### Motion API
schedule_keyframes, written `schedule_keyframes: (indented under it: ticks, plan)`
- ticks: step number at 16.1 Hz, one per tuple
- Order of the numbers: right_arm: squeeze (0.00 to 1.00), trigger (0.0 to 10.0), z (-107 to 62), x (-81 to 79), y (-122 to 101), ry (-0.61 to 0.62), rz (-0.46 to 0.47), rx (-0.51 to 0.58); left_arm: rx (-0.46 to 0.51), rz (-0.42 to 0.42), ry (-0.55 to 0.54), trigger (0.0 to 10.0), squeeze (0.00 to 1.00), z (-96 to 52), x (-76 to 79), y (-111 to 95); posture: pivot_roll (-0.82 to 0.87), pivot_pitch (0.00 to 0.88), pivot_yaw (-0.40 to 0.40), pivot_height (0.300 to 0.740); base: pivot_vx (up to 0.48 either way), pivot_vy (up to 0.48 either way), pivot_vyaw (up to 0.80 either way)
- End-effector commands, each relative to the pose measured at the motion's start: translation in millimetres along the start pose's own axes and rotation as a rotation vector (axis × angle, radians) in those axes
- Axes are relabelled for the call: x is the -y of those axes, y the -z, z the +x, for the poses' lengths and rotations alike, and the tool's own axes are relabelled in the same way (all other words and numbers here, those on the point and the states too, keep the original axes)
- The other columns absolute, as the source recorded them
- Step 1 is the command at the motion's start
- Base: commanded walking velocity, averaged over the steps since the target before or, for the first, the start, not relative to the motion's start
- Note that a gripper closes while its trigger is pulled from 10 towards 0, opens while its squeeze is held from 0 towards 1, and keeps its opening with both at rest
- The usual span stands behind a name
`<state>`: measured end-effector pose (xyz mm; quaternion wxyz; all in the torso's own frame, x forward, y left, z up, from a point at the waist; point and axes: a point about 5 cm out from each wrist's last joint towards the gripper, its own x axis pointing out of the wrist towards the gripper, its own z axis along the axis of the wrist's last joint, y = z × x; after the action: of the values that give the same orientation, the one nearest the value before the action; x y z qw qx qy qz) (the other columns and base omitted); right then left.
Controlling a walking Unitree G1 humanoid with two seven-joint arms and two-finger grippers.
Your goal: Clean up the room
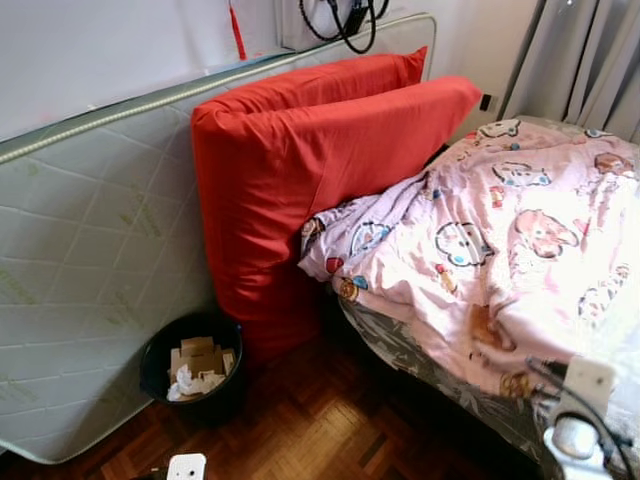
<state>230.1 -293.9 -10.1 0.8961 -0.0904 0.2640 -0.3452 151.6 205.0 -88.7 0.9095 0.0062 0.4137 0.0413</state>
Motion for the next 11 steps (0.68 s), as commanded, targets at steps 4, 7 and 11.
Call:
schedule_keyframes:
  ticks: [4,7,11]
  plan:
    - [0.0,10.0,-9.1,-8.5,33,-0.105,-0.063,-0.156,-0.017,0.023,0.014,10.0,0.0,-1.2,1.4,4,0.06,0.0,0.028,0.74,0.0,0.0,0.0]
    - [0.0,10.0,-14.4,-2.0,54,-0.093,-0.072,-0.261,-0.02,0.037,0.024,10.0,0.0,-1.3,3.7,5,0.06,0.0,0.029,0.74,0.0,0.0,0.0]
    - [0.0,10.0,-22.1,6.3,76,-0.078,-0.069,-0.377,-0.024,0.046,0.03,10.0,0.0,-1.4,4.5,6,0.07,0.0,0.027,0.74,0.0,0.0,0.0]
